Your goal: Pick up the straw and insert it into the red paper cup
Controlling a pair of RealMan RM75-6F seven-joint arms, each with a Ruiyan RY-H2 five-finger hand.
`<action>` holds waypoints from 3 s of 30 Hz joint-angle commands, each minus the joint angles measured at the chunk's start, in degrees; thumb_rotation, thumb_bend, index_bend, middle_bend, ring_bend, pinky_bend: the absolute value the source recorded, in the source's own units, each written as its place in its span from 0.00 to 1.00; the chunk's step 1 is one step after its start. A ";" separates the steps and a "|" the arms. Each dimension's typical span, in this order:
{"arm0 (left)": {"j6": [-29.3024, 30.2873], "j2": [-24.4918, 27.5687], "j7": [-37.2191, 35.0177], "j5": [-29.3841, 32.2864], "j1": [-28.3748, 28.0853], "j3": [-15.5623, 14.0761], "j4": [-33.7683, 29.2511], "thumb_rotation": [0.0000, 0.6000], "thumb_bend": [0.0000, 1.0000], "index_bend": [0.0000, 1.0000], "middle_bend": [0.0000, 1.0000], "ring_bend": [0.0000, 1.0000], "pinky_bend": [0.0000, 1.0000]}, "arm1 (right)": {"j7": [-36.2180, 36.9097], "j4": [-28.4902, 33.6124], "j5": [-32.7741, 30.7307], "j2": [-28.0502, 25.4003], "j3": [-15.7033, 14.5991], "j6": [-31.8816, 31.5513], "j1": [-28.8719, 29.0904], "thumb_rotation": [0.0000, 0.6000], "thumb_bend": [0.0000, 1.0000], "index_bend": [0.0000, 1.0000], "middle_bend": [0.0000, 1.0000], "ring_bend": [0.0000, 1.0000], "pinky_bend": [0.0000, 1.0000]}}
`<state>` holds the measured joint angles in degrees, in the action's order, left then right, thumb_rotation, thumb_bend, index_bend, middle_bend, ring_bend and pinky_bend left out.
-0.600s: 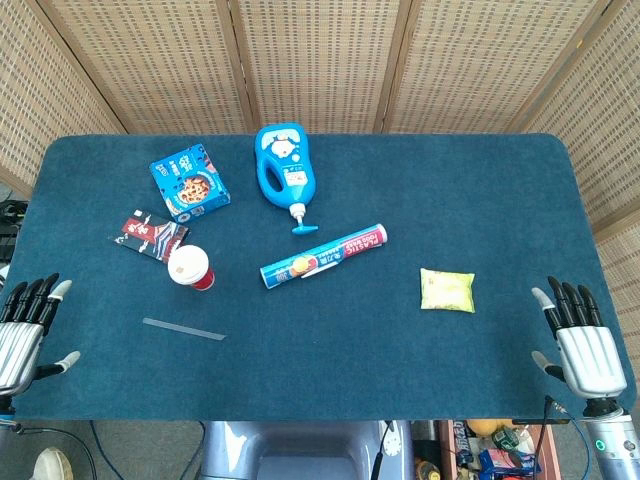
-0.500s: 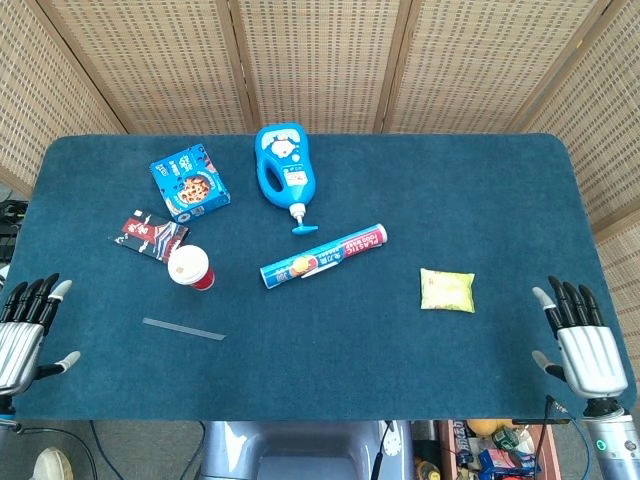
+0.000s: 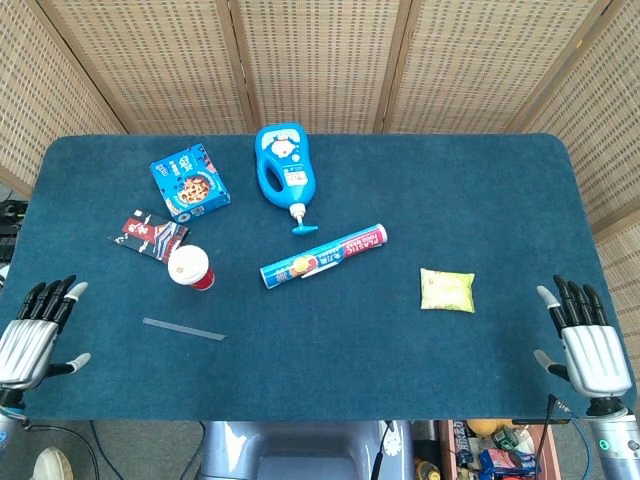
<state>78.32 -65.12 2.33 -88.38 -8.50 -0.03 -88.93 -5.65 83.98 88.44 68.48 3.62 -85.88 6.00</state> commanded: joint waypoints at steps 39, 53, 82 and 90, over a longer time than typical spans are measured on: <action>-20.93 -14.83 -4.44 1.39 -15.28 -1.02 21.54 1.00 0.32 0.46 0.00 0.00 0.00 | 1.30 -1.26 -2.81 0.05 0.41 3.27 0.92 1.00 0.00 0.00 0.00 0.00 0.00; -22.00 -16.45 -4.25 2.89 -16.31 -1.24 22.49 1.00 0.35 0.46 0.00 0.00 0.00 | 1.35 -1.23 -3.06 -0.02 0.16 4.05 1.13 1.00 0.00 0.00 0.00 0.00 0.00; -21.82 -19.50 -4.62 3.58 -16.83 -2.01 26.02 1.00 0.35 0.50 0.00 0.00 0.00 | 2.14 -1.62 -3.39 -0.15 0.14 4.36 1.24 1.00 0.00 0.00 0.00 0.00 0.00; -21.57 -19.50 -3.95 3.99 -16.63 -2.10 26.18 1.00 0.36 0.55 0.00 0.00 0.00 | 2.14 -1.52 -3.40 -0.20 0.07 4.52 1.30 1.00 0.00 0.00 0.00 0.00 0.00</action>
<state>56.76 -84.63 -1.66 -84.42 -25.15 -2.13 -62.77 -3.49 82.46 85.05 68.29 3.69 -81.35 7.31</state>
